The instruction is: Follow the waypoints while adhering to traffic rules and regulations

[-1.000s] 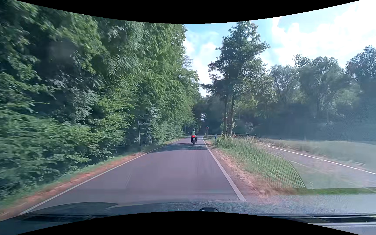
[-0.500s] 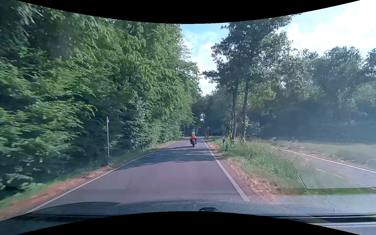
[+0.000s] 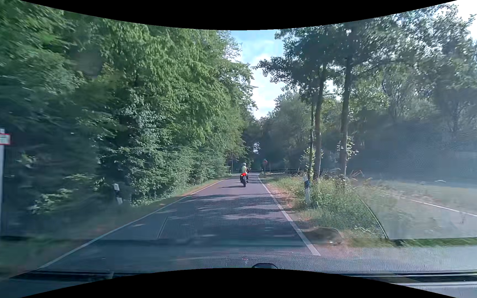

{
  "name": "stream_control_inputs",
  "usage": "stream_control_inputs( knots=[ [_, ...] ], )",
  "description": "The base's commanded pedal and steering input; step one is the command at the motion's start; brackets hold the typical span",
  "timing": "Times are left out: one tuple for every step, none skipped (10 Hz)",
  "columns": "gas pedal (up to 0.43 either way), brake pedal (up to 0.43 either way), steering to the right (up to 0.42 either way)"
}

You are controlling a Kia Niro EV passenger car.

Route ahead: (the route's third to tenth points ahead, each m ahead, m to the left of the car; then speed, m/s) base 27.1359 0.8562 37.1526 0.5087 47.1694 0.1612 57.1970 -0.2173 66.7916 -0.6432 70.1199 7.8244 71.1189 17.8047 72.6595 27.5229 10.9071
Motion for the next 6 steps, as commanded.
stream_control_inputs(
  knots=[
    [0.118, 0.0, 0.002],
    [0.11, 0.0, 0.002],
    [0.11, 0.0, 0.001],
    [0.11, 0.0, 0.003],
    [0.098, 0.0, 0.005],
    [0.067, 0.0, 0.006]
  ],
)
